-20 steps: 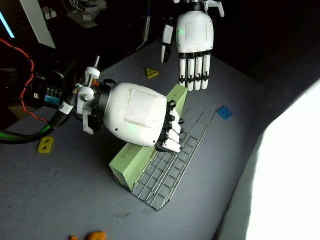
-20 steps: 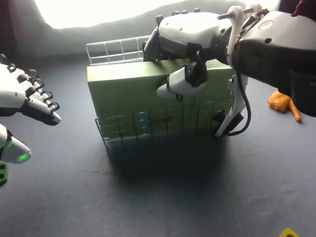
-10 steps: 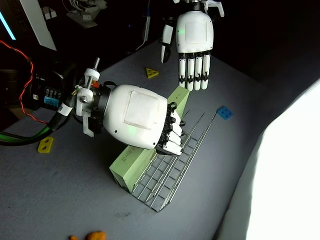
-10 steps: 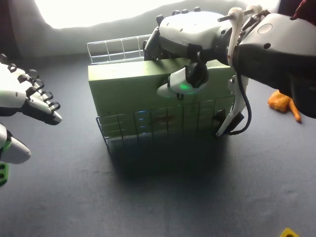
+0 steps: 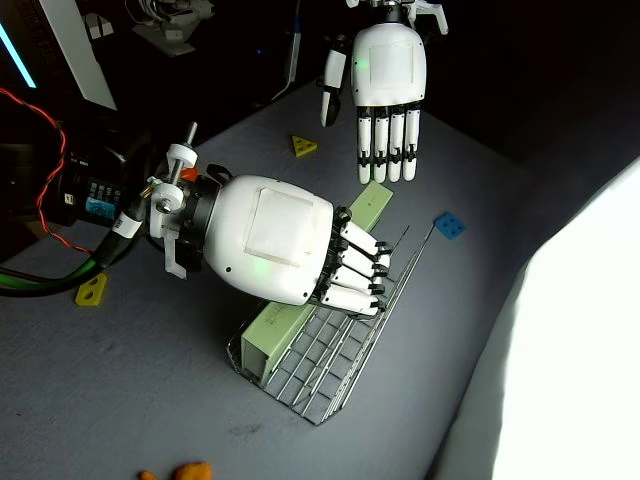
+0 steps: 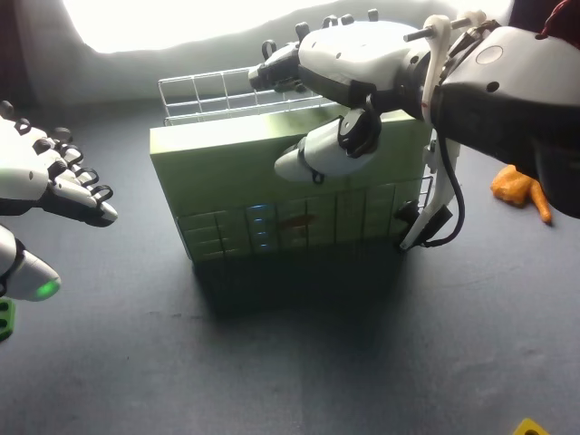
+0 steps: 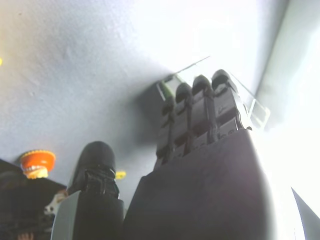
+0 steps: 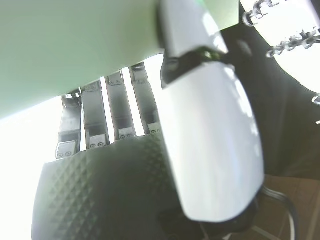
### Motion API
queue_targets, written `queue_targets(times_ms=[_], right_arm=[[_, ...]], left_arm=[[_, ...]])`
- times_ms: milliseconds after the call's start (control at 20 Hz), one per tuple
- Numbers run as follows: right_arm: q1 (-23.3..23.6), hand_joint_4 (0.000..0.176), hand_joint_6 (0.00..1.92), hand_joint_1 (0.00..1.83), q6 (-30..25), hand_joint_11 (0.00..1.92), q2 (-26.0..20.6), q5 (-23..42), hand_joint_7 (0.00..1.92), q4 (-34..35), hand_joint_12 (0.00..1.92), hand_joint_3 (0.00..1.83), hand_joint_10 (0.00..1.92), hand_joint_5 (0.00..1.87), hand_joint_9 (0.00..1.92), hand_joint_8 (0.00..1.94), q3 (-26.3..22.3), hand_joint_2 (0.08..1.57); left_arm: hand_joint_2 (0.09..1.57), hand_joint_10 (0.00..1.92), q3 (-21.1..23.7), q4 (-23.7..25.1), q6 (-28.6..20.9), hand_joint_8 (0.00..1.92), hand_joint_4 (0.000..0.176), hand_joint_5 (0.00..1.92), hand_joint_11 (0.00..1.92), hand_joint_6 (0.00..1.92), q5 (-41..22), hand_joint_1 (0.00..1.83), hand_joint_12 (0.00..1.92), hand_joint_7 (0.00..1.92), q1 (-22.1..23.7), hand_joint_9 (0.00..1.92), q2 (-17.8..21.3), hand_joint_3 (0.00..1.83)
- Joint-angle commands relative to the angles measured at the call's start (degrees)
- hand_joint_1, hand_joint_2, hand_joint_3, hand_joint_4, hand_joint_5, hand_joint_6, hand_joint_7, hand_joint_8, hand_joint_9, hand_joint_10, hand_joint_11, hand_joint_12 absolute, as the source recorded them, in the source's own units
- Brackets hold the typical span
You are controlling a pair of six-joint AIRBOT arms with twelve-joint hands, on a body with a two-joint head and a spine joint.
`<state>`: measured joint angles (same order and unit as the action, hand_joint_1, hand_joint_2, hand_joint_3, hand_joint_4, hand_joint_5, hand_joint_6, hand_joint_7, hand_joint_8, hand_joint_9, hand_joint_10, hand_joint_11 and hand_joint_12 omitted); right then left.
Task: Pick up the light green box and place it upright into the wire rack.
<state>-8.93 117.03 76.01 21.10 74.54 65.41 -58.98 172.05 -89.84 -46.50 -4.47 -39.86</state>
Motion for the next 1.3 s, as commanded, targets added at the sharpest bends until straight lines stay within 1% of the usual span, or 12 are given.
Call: queue_targets(times_ms=[0,200,400,500,600,700,800,950,1100,1250], right_arm=[[0.4,0.000,0.04,0.94,-0.2,0.00,-0.3,2.0,0.53,-2.1,1.46,0.00,0.39,0.44,0.45,0.01,0.0,1.03],[1.1,0.000,0.04,0.94,-0.1,0.00,-0.5,1.8,0.53,-2.0,1.47,0.00,0.38,0.44,0.45,0.01,-0.4,1.03],[4.2,0.000,0.03,0.94,0.2,0.00,-3.1,1.8,0.53,-2.0,1.47,0.00,0.38,0.44,0.45,0.01,-2.6,1.03],[5.1,0.000,0.03,0.94,-1.1,0.00,-4.9,2.6,0.53,-6.0,1.47,0.00,0.38,0.44,0.45,0.01,-3.8,1.03],[5.0,0.000,0.03,0.94,-5.6,0.00,-7.8,5.3,0.53,-14.3,1.47,0.00,0.38,0.44,0.45,0.01,-5.8,1.03],[4.4,0.000,0.03,0.94,-9.5,0.00,-11.7,6.6,0.53,-22.6,1.47,0.00,0.38,0.44,0.45,0.01,-8.4,1.03],[4.4,0.000,0.03,0.94,-13.0,0.00,-15.3,6.6,0.52,-26.9,1.47,0.00,0.37,0.45,0.45,0.01,-9.9,1.03],[4.6,0.000,0.03,0.95,-13.6,0.00,-19.9,5.6,0.52,-27.1,1.46,0.00,0.37,0.45,0.46,0.01,-10.5,1.03],[5.4,0.000,0.03,0.95,-13.7,0.00,-24.7,1.4,0.52,-28.0,1.46,0.00,0.37,0.45,0.46,0.01,-10.8,1.03],[5.6,0.000,0.03,0.95,-13.7,0.00,-29.0,-0.5,0.52,-28.4,1.46,0.00,0.37,0.45,0.46,0.01,-11.9,1.03]], left_arm=[[1.32,0.01,-0.1,0.5,0.2,0.00,0.000,0.14,0.00,0.00,3.7,0.14,0.00,0.15,0.5,0.08,-0.1,0.00],[1.32,0.00,0.0,0.5,0.2,0.00,0.000,0.14,0.00,0.00,3.7,0.14,0.00,0.15,0.5,0.08,-0.1,0.00],[1.32,0.00,0.2,0.5,0.2,0.00,0.000,0.14,0.00,0.00,3.7,0.14,0.00,0.15,0.5,0.08,-0.1,0.00],[1.32,0.00,0.2,0.5,0.2,0.00,0.000,0.14,0.00,0.00,3.7,0.14,0.00,0.15,0.6,0.08,-0.1,0.00],[1.32,0.00,0.2,0.5,0.2,0.00,0.000,0.14,0.00,0.00,3.7,0.14,0.00,0.15,0.7,0.08,-0.1,0.00],[1.32,0.00,0.3,0.5,0.2,0.00,0.000,0.14,0.00,0.00,3.7,0.14,0.00,0.15,1.0,0.08,-0.1,0.00],[1.32,0.01,0.4,0.5,0.2,0.00,0.000,0.14,0.00,0.00,3.7,0.14,0.00,0.16,1.2,0.08,-0.1,0.00],[1.32,0.01,0.7,0.5,0.2,0.00,0.000,0.14,0.00,0.00,3.7,0.14,0.00,0.16,1.4,0.09,0.0,0.00],[1.32,0.01,1.9,0.5,0.1,0.00,0.000,0.14,0.00,0.00,3.7,0.14,0.00,0.16,2.4,0.09,0.5,0.00],[1.32,0.00,2.8,0.5,0.1,0.00,0.000,0.14,0.00,0.00,3.7,0.14,0.00,0.16,3.6,0.09,0.9,0.00]])
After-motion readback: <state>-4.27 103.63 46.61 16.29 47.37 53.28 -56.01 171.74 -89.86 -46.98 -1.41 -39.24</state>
